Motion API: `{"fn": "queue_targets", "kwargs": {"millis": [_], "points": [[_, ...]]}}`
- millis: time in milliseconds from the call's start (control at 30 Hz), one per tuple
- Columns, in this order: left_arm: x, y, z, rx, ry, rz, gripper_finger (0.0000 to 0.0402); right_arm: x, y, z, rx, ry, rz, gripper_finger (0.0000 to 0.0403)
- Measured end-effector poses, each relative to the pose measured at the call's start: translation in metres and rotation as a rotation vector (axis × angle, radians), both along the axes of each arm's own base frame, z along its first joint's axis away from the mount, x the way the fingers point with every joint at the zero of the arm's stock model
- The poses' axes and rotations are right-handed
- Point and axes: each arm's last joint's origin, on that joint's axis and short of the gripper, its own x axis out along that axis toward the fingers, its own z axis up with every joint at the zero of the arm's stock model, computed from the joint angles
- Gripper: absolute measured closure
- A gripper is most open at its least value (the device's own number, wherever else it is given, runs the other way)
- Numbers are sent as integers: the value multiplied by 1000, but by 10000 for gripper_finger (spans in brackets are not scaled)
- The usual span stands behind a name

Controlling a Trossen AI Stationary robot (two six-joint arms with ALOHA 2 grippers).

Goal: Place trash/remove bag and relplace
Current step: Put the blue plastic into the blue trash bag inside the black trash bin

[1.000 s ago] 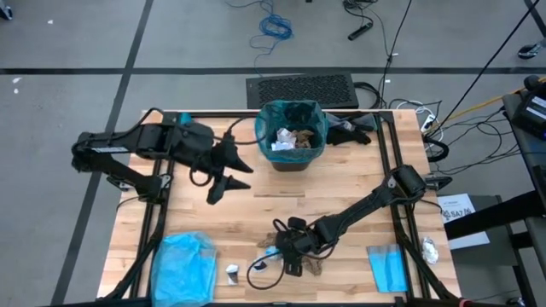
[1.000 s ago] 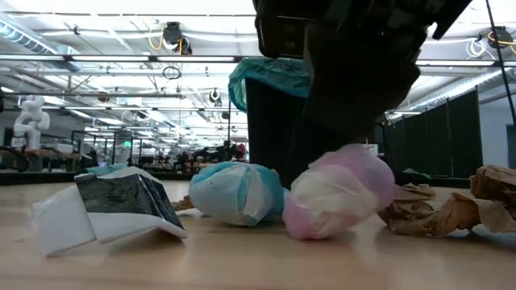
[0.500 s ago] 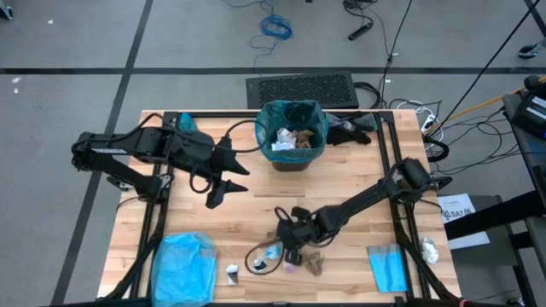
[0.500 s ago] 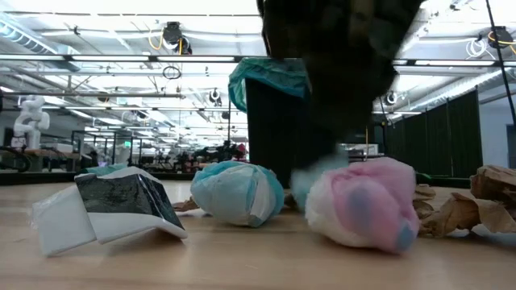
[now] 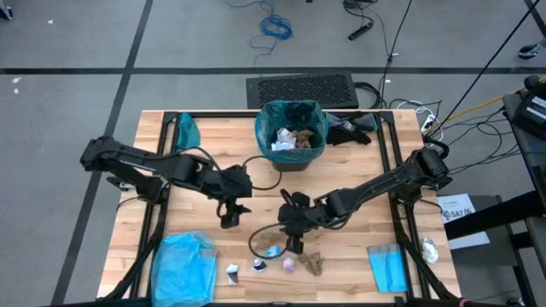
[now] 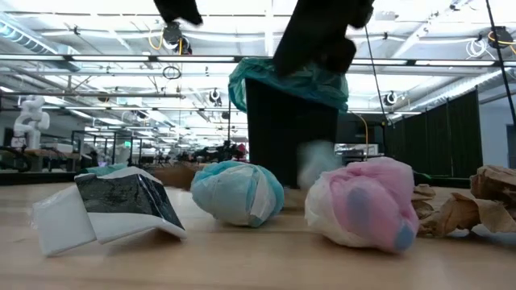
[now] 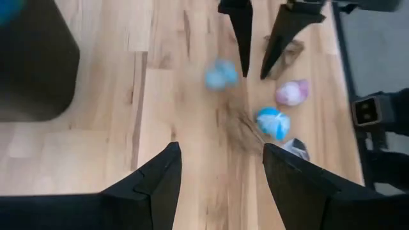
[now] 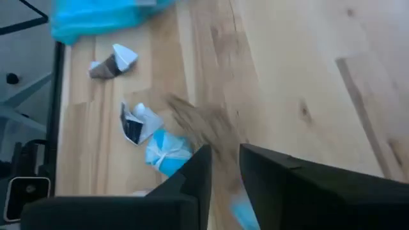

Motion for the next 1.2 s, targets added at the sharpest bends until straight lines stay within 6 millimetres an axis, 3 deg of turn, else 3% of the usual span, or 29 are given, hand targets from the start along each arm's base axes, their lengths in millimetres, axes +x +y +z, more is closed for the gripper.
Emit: {"fn": "queue_targets", "kwargs": {"millis": [167, 233, 367, 500, 667, 800, 1033, 1200], "points": [[1, -1, -18, -21, 48, 37, 188, 2, -9, 2, 9, 3, -25, 389], [0, -3, -21, -19, 60, 30, 188, -3, -9, 0, -14, 51, -26, 394], [-1, -5, -25, -17, 69, 20, 188, -23, -15, -12, -121, 257, -84, 352], [-2, -5, -30, -28, 81, 34, 188, -44, -26, -29, -120, 351, -184, 291], [-3, -5, -37, -27, 102, 37, 188, -79, -41, -51, 47, 337, -335, 221], [-3, -5, -38, -26, 106, 38, 188, -108, -55, -63, 188, 243, -455, 187], [-1, -5, -37, -31, 74, 33, 188, -134, -68, -84, 312, 155, -553, 175], [-1, -5, -36, -32, 71, 33, 188, -136, -68, -95, 332, 188, -583, 231]]}}
